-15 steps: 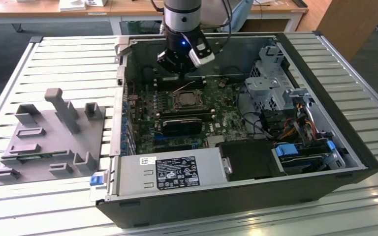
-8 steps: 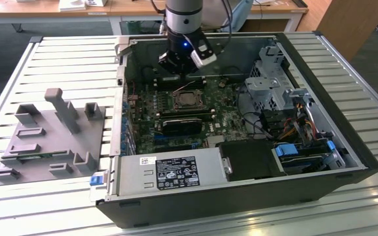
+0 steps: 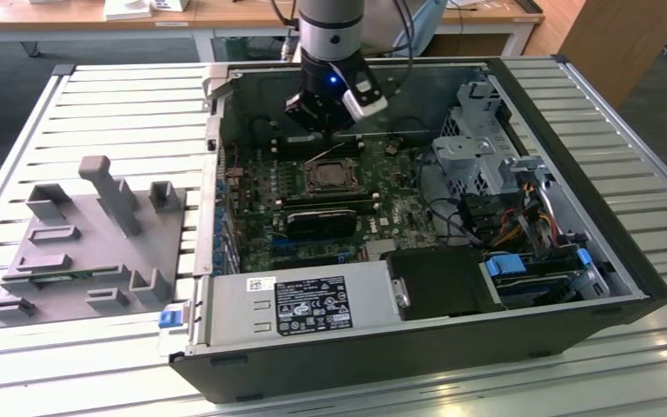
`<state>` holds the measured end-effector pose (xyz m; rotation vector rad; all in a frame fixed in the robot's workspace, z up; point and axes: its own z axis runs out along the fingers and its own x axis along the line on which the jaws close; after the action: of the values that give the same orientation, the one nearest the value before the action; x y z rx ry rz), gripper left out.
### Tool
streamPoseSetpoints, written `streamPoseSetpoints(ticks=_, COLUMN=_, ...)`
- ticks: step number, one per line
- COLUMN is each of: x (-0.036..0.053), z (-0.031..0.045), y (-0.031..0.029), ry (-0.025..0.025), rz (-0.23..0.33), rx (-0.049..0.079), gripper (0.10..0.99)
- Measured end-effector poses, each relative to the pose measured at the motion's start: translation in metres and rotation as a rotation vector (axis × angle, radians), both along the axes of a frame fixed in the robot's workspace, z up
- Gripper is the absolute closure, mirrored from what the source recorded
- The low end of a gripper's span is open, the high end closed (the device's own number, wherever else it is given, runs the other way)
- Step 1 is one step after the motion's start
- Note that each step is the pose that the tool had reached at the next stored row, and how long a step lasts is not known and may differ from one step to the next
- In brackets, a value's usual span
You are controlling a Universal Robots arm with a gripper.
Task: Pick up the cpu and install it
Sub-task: 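Install the first cpu locking lever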
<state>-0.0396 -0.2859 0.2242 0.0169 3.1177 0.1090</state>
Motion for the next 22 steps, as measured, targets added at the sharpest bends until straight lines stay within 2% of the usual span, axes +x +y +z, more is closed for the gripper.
streamPoseSetpoints(ticks=15, x=0.0133, z=-0.0075, y=0.0013, ry=0.0000, rz=-0.012, rx=0.000, gripper=0.980)
streamPoseSetpoints(ticks=22, x=0.0141, z=-0.0165, y=0.0013, ry=0.0000, rz=-0.014, rx=0.000, gripper=0.980)
